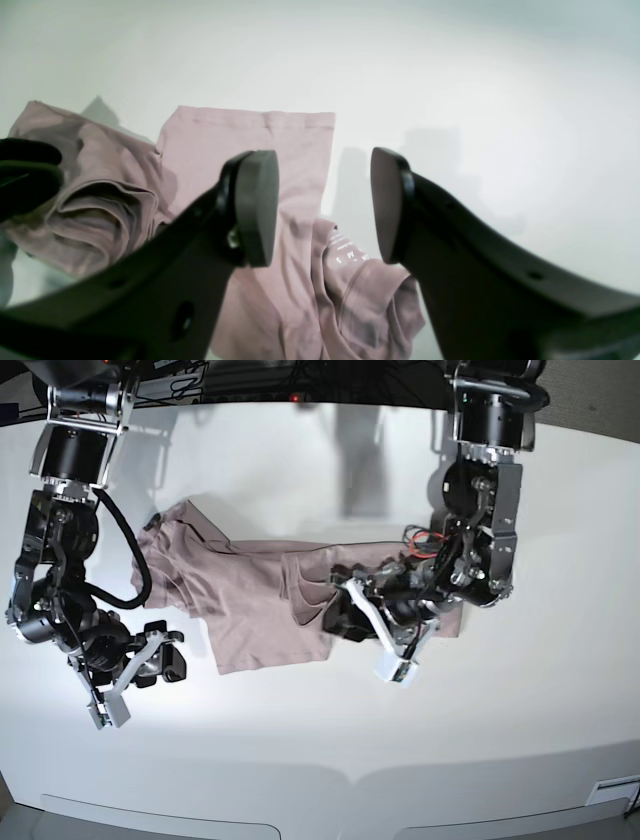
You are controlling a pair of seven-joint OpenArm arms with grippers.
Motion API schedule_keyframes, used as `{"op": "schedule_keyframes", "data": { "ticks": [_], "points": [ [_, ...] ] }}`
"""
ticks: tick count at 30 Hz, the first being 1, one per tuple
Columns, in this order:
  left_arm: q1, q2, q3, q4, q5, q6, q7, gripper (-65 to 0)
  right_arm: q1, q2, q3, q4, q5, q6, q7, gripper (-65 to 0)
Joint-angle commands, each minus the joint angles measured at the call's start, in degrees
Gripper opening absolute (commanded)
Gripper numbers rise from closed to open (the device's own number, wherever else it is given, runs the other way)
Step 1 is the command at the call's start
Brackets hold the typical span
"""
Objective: Fold the T-shirt properly
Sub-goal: 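Press the folded end down onto the shirt with the left gripper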
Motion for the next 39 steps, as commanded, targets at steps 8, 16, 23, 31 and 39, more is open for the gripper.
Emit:
{"op": "schedule_keyframes", "data": {
  "ticks": [8,16,23,31,39],
  "points": [
    [-1.66,4.79,0.07,0.87,3.37,-0.46,1.97,-46.5,1.38,0.68,0.2,0.98,0.68,0.17,1.07,-34.6],
    [-3.63,4.74,0.07,6.84,10.21,-4.9,6.73,-46.6,1.4,0.66,0.2,0.98,0.7,0.2,1.4,-34.6],
    [-3.69,4.33,0.07,15.1,10.25,-4.83,12.59,-46.6,1.38,0.66,0.2,0.98,0.52,0.2,1.38,-34.6],
    [4.33,0.48,0.07,15.04,11.91,-4.83,7.08,-46.6,1.38,0.66,0.2,0.98,0.52,0.2,1.33,-34.6],
    [7.17,0.04,0.76,14.88,14.67,-4.81,2.16,-46.6,1.38,0.66,0.2,0.98,0.52,0.17,1.11,-34.6]
  ]
}}
